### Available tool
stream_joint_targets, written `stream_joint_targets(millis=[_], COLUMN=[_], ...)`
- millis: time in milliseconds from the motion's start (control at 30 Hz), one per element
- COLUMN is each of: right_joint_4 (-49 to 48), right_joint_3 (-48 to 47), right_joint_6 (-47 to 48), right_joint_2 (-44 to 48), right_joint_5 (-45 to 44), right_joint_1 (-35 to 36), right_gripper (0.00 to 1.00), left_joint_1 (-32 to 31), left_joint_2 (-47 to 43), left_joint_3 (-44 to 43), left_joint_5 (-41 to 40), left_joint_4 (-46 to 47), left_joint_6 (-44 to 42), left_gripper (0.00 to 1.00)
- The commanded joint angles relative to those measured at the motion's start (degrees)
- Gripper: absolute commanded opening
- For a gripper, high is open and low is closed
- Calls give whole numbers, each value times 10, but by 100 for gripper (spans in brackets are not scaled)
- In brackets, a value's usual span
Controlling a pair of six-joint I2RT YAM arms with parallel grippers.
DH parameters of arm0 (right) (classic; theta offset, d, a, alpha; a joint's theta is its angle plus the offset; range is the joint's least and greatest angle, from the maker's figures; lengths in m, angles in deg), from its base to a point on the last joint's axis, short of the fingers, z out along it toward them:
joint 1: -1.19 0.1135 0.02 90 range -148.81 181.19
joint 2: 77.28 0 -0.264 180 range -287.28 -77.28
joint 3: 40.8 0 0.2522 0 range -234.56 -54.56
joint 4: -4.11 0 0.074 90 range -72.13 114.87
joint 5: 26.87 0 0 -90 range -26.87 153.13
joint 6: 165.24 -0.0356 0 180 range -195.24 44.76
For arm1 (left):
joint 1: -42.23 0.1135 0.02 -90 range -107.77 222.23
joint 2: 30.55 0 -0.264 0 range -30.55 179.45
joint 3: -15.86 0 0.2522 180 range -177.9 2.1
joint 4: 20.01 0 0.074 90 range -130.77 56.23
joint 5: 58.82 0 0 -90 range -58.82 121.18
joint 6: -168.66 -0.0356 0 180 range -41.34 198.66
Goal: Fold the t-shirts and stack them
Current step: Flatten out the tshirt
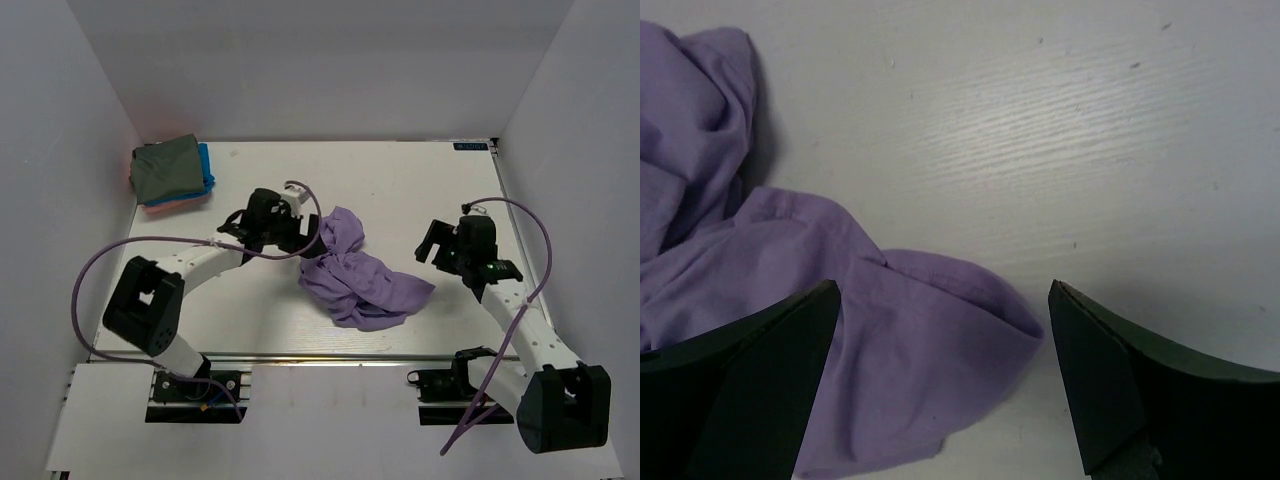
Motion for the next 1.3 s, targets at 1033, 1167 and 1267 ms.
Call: stream_joint_targets(millis=[1033, 1167, 1267], right_joint_4=[10, 20, 22], right_joint_3=[72, 9, -46], right_joint_6=[-58, -71, -72], right_joint_2=[-118, -72, -11], right_joint_5=[75, 34, -16], right_joint_1=[67, 70, 67], right_gripper=[11, 0, 0], left_joint_1=[-76, -76, -76], left_joint_2=[-69, -91, -117], left_joint_3=[-46, -72, -106], left_joint_5=[-168, -232, -312], left_joint_4=[-37, -59, -98], left_joint_6=[13, 13, 19], left_gripper=[0, 0, 0])
